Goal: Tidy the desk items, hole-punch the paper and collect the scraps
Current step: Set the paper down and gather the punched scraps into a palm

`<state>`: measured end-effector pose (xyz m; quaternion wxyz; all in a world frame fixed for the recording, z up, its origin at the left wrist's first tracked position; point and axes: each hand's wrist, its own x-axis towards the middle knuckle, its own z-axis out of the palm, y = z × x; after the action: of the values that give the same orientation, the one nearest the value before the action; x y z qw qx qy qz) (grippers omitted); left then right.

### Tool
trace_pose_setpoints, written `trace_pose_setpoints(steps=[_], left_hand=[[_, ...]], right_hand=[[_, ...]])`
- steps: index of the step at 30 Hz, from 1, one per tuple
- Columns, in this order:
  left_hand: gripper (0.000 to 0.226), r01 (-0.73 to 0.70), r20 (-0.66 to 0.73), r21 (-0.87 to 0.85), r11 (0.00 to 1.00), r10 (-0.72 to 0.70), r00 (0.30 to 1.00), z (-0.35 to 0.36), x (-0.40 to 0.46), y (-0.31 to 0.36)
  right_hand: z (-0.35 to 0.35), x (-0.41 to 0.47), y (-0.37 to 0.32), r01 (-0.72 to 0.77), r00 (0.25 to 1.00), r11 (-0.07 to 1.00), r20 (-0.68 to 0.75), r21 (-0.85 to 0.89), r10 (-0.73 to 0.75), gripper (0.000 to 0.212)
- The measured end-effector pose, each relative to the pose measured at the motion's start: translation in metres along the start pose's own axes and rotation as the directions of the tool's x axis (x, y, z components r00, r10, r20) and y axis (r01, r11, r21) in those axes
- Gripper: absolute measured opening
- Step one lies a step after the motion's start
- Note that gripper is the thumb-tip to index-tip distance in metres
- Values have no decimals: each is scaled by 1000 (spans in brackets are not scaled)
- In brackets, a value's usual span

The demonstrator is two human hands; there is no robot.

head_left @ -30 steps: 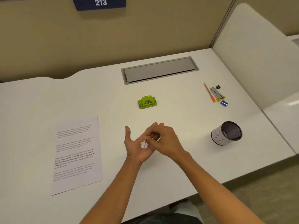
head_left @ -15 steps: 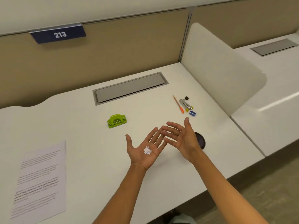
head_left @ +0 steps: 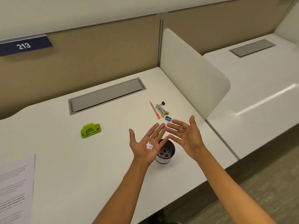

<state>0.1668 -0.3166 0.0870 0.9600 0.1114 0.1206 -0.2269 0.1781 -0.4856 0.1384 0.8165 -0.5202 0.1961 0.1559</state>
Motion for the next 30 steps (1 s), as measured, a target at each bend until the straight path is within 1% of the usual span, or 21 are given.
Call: trace_pose_setpoints(steps=[5,8,10,12,14,16,18,20,22,23,24,25,27,28,29,30], left_hand=[[103,-52,-74,212,976,69,995,4,9,-2],[101,-57,-90,357,932,95,991,5,15,-7],[97,-54,-93,477,877,111,989,5,18,-11],[91,-47,-112,597,801,142,984,5,21,-15],[88,-43,-132,724,688,199,971,8,22,-19],[88,-28,-132,816,577,233,964,11,21,-22],[85,-17,-115,851,525,218,969,12,21,-22],[85,-2,-121,852,523,201,972,12,21,-21],[91,8,-138,849,528,207,969,13,21,-18],[98,18,-157,837,547,208,965,13,21,-18],[107,28,-177,817,576,204,963,14,20,-18],[115,39,-197,783,621,188,962,14,18,-18],[114,36,-189,702,711,138,972,6,20,-19],[113,33,-185,684,729,129,974,6,20,-20],[114,34,-191,691,722,138,972,10,19,-19],[115,22,-189,712,702,161,969,14,18,-20]], right_hand=[[-1,5,4,11,999,998,-50,-55,-13,78],[-4,4,6,23,996,998,-82,-59,-28,76],[-6,3,6,35,994,996,-104,-84,-44,75],[-6,4,7,54,989,987,-130,-152,-74,74],[-6,3,11,76,983,967,-141,-242,-113,73],[-7,2,17,110,980,932,-119,-345,-159,73],[-8,1,25,155,975,882,-77,-444,-210,72],[-8,-1,33,205,965,827,-32,-524,-260,71],[-8,-6,43,301,937,736,45,-606,-346,71],[-7,-9,48,363,913,657,111,-660,-392,71],[-6,-13,55,421,885,553,193,-719,-423,73],[-3,-15,62,472,854,418,285,-776,-435,74],[4,-21,77,524,803,124,441,-843,-401,74],[5,-24,85,520,798,26,474,-854,-372,75],[3,-25,94,501,807,-19,475,-865,-352,76],[0,-26,100,466,827,-24,445,-884,-343,77]])
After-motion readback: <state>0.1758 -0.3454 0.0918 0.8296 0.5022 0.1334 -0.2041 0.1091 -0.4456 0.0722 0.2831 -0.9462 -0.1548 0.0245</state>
